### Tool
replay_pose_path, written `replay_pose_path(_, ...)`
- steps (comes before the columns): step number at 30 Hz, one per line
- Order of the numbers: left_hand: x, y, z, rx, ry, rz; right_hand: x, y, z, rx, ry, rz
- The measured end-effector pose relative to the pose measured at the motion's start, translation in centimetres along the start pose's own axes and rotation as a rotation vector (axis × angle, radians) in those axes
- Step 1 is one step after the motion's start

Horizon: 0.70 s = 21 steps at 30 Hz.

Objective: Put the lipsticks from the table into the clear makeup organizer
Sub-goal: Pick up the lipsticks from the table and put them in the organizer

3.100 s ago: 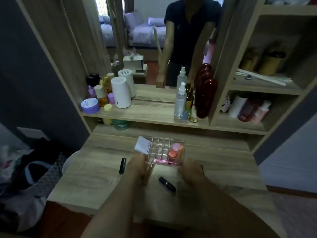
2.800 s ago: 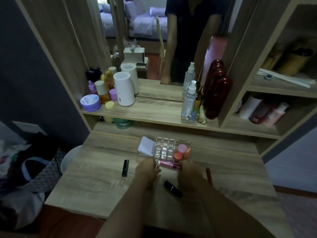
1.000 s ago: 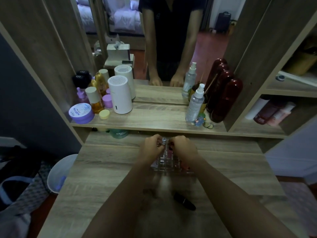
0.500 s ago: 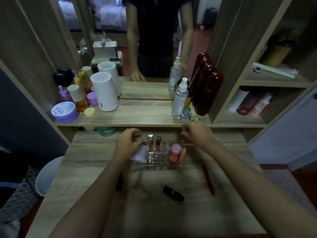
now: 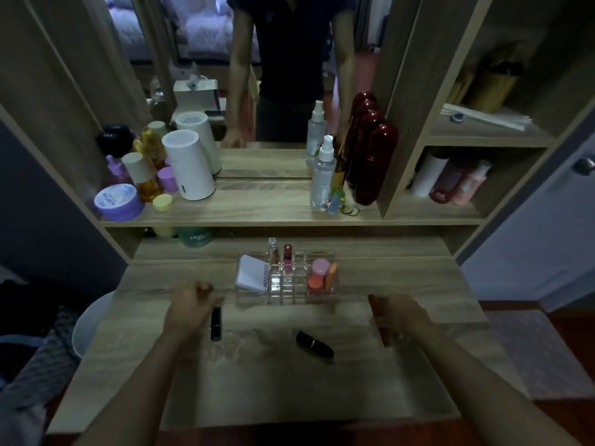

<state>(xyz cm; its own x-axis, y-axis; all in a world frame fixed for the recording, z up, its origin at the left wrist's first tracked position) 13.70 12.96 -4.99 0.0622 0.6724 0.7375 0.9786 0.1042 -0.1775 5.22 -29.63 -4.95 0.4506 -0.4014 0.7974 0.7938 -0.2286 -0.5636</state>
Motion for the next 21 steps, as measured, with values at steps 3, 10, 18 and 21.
replay_pose_path(3,-0.8,-1.3,1.3,0.086,0.02,0.028,-1.2,0.1,-0.2,-0.01,-0.024,0.019)
replay_pose_path(10,-2.1,-3.1,1.5,0.145,0.048,0.055,-1.1,0.2,-0.5,-0.033,0.036,0.027)
replay_pose_path(18,-3.8,-3.4,-0.6,0.092,0.081,0.113,6.1,-1.1,1.6,0.162,0.286,-0.21)
replay_pose_path(21,-4.4,-3.6,-1.6,0.054,0.087,0.136,9.3,-2.7,4.9,0.339,0.248,-0.31)
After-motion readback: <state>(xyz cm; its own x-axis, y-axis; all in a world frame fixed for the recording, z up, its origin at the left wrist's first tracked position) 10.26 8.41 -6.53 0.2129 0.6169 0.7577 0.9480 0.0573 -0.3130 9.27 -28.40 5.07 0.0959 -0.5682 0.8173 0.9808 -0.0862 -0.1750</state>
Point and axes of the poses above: each hand's wrist, its own y-axis towards the middle knuckle, its own x-axis out of the back of the hand, z = x × y, the point moved 10 cm from there along y, towards the middle knuckle, and after that the axes turned 2 degrees about z, right-handed, at the moved point
